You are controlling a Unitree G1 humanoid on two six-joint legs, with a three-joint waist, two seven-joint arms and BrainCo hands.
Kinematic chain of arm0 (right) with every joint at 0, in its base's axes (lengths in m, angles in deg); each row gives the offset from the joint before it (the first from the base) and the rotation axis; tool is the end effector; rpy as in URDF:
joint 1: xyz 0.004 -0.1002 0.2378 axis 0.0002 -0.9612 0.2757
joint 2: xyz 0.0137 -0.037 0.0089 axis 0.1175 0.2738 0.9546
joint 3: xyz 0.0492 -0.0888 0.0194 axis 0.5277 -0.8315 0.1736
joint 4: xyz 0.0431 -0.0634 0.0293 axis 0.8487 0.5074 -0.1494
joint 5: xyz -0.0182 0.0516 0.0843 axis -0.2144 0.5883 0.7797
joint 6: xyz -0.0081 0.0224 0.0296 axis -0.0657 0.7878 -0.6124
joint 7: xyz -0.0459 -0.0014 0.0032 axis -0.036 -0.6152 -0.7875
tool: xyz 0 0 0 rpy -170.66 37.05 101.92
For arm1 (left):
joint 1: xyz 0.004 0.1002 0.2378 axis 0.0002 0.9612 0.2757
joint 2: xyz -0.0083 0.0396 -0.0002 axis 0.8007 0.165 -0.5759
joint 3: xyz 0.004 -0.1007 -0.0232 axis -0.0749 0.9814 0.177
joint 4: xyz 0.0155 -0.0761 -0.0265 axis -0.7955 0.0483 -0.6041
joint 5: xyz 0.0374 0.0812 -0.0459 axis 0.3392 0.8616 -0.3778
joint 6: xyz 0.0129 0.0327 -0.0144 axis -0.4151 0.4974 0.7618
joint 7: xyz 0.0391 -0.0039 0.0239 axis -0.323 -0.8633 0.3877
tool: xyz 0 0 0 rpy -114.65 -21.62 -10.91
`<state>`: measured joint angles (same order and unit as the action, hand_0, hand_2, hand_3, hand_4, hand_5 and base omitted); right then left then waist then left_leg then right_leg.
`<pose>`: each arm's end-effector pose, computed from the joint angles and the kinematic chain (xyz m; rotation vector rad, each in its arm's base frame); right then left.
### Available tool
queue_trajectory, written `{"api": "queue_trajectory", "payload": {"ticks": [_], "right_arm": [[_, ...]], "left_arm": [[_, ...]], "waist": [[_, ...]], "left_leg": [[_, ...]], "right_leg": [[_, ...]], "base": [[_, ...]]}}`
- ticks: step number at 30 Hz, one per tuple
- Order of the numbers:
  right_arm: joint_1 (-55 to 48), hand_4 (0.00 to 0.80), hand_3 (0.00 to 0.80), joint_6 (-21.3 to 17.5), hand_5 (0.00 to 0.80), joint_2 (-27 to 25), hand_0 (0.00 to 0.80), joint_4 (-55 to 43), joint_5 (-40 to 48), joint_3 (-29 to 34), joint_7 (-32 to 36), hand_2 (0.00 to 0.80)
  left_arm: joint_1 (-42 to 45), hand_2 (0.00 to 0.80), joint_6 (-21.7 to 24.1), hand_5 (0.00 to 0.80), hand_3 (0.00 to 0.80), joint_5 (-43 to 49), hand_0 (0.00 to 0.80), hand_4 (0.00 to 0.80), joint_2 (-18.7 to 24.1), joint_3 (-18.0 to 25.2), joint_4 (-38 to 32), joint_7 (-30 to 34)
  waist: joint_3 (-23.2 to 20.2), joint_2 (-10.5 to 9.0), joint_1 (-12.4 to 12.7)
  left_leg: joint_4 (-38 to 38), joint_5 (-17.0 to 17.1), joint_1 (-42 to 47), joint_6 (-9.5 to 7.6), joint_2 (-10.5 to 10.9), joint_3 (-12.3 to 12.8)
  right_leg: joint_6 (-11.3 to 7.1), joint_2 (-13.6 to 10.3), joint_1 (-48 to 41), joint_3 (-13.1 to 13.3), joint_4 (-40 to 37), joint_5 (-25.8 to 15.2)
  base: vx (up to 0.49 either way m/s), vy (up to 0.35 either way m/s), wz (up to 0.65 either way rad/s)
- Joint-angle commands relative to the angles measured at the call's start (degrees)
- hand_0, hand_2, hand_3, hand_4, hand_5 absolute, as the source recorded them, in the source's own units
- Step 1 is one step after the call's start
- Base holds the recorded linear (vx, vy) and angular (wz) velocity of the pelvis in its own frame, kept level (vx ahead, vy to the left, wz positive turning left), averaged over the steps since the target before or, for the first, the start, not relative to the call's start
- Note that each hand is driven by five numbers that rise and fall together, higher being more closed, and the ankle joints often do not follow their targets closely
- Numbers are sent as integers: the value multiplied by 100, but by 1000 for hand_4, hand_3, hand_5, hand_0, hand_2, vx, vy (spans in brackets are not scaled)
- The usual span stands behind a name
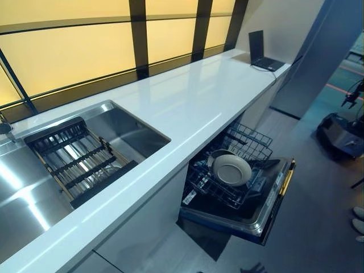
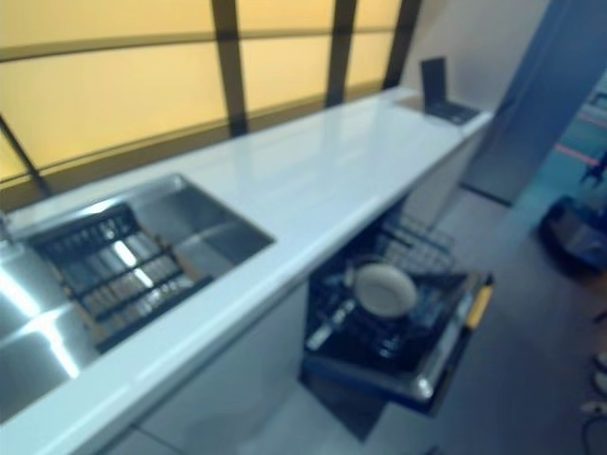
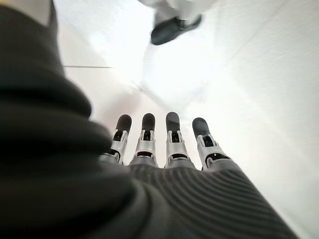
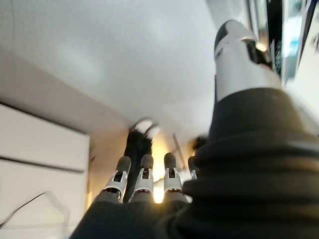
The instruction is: Take plates into dishwasher
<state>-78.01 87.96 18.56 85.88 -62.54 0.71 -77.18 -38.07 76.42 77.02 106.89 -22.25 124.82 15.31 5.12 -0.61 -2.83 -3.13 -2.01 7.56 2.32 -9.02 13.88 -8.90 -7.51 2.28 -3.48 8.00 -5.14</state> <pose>0.1234 -0.4356 0.0607 -0.6534 1.0105 -0.5791 0.0530 0.3014 -0.0927 0.2610 1.5038 0.2671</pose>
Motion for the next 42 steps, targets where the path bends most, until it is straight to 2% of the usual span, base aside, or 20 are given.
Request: {"api": "queue_trajectory", "payload": {"ticks": [1, 3, 4, 6, 8, 12, 16, 20, 24, 26, 27, 28, 29, 31, 33, 34, 36, 37, 39, 42], "right_arm": [[709, 0, 0, 21, 0, 324, 0, 324, 553, -106, -57, 0], [800, 0, 0, 87, 0, 482, 0, 493, 783, -184, 15, 0], [922, 0, 0, -11, 0, 643, 0, 689, 818, -281, 94, 0], [1139, 0, 0, 106, 0, 735, 0, 785, 1038, -449, 86, 0], [1178, 0, 0, 205, 0, 798, 0, 905, 1122, -436, -1, 0], [1260, 0, 0, 321, 0, 850, 0, 1155, 1172, -424, -40, 0], [1144, 0, 0, 369, 0, 973, 0, 1323, 1322, -262, -142, 0], [1019, 0, 0, 324, 0, 1031, 0, 1322, 1530, -194, -164, 0], [914, 0, 0, 395, 0, 1184, 0, 1247, 1357, -223, -39, 0], [777, 0, 0, 409, 0, 1303, 0, 1292, 1619, -130, -257, 0], [633, 0, 0, 401, 0, 1385, 0, 1293, 1864, -45, -308, 0], [570, 0, 0, 397, 0, 1423, 0, 1292, 2015, -1, -262, 0], [456, 0, 0, 384, 0, 1516, 0, 1324, 2325, 104, -267, 0], [289, 0, 0, 248, 0, 1678, 0, 1409, 2531, 265, -226, 0], [195, 0, 0, 174, 0, 1779, 0, 1485, 2770, 388, -228, 0], [131, 0, 0, 112, 0, 1827, 0, 1525, 2884, 453, -250, 0], [86, 0, 0, 53, 0, 1861, 0, 1550, 2865, 548, -244, 0], [35, 0, 0, 24, 0, 1925, 0, 1436, 3094, 488, -391, 0], [28, 0, 0, 5, 0, 2052, 0, 1453, 3133, 510, -530, 0], [200, 0, 0, -65, 0, 2034, 0, 1628, 3377, 517, -576, 0]], "left_arm": [[-294, 0, -112, 0, 0, 212, 0, 0, 344, 94, 223, 40], [-460, 0, -102, 0, 0, 131, 0, 0, 441, 84, 271, 17], [-576, 0, -75, 0, 0, -27, 0, 0, 458, 95, 306, -56], [-704, 0, -55, 0, 0, -285, 0, 0, 431, 149, 298, -166], [-783, 0, 23, 0, 0, -350, 0, 0, 230, 85, 296, -236], [-782, 0, 75, 0, 0, -475, 0, 0, -105, -26, 229, -313], [-664, 0, 9, 0, 0, -292, 0, 0, -101, -27, 295, -280], [-419, 0, -130, 0, 0, -547, 0, 0, 132, 77, 338, -251], [-165, 0, -171, 0, 0, -1026, 0, 0, 108, 486, 349, -310], [-103, 0, -92, 0, 0, -1206, 0, 0, -57, 705, 355, -341], [-99, 0, -46, 0, 0, -1173, 0, 0, -130, 738, 340, -302], [-99, 0, -28, 0, 0, -1177, 0, 0, -154, 740, 333, -269], [-99, 0, 41, 0, 0, -1123, 0, 0, -214, 750, 321, -198], [-110, 0, 186, 0, 0, -1077, 0, 0, -290, 762, 337, -97], [-155, 0, 187, 0, 0, -1041, 0, 0, -348, 774, 302, -104], [-168, 0, 188, 0, 0, -1011, 0, 0, -352, 776, 270, -104], [-180, 0, 68, 0, 0, -949, 0, 0, -314, 780, 159, -69], [-177, 0, 80, 0, 0, -1059, 0, 0, -267, 699, 117, -52], [-234, 0, 164, 0, 0, -1154, 0, 0, -179, 618, 57, 5], [-232, 0, 198, 0, 0, -1135, 0, 0, -167, 574, 65, 43]], "waist": [[-41, -502, 206], [-16, -621, 238], [54, -705, 348], [164, -719, 377], [212, -687, 391], [219, -530, 397], [188, -418, 415], [288, -277, 443], [459, -133, 365], [597, -106, 259], [645, -122, 220], [668, -142, 201], [681, -222, 167], [676, -334, 162], [629, -343, 147], [599, -311, 119], [523, -227, 41], [510, -142, -2], [627, -120, 35], [736, -17, 79]], "left_leg": [[594, -349, -828, -657, 440, -610], [935, -362, -1214, -582, 319, -767], [1263, -349, -1487, -426, 171, -859], [1408, -232, -1741, -248, 0, -955], [1356, -16, -1895, -98, 18, -1141], [796, 342, -1723, 28, 31, -1104], [419, 583, -1613, 104, 82, -1259], [374, 824, -1700, 260, 19, -1473], [-187, 823, -1718, 343, -108, -1309], [-187, 849, -1720, 377, -116, -697], [-130, 948, -1627, 376, -105, -364], [47, 891, -1629, 353, -114, -236], [788, 681, -1612, 283, -127, -11], [2349, -5, -1617, 66, -205, 130], [2788, -325, -1369, -70, -156, 193], [2786, -348, -1198, -83, -148, 245], [1935, -725, -584, -260, 149, 250], [1223, -650, -517, -284, 445, -87], [1515, -710, -830, -285, 570, -209], [1003, -567, -749, -274, 704, -225]], "right_leg": [[249, -275, -724, 321, -123, -98], [214, -123, -821, 426, -207, 281], [218, -61, -842, 144, -280, 551], [295, 117, -802, 53, -198, 939], [360, 192, -803, -105, -251, 1008], [451, 214, -991, -374, -363, 1157], [540, 288, -1052, -471, -7, 1525], [842, 462, -844, -598, 638, 1999], [1098, 784, -661, -708, 651, 2001], [1087, 914, -616, -831, 394, 1775], [1075, 899, -693, -893, 258, 1698], [1082, 866, -710, -923, 195, 1645], [1101, 753, -751, -991, -21, 1484], [1066, 591, -788, -1065, -373, 1232], [972, 539, -704, -1122, -482, 1110], [963, 551, -600, -1173, -390, 1146], [857, 530, -385, -1202, -97, 1214], [807, 590, -236, -1033, -41, 1203], [719, 542, -214, -1052, -247, 997], [615, 552, -164, -1016, -495, 821]], "base": [[-359, -575, 2], [-393, -599, 25], [-450, -592, 28], [-493, -595, -3], [-362, -354, -2], [-244, -176, 21], [-152, -158, 17], [-165, -266, 20], [-207, -300, 22], [-211, -252, 66], [-119, -144, 112], [-115, -112, 137], [-94, -90, 86], [-75, -58, 41], [-46, 23, 16], [-29, 107, 23], [-39, 166, 40], [-121, 99, 41], [-174, 8, 35], [-104, -4, -2]]}}
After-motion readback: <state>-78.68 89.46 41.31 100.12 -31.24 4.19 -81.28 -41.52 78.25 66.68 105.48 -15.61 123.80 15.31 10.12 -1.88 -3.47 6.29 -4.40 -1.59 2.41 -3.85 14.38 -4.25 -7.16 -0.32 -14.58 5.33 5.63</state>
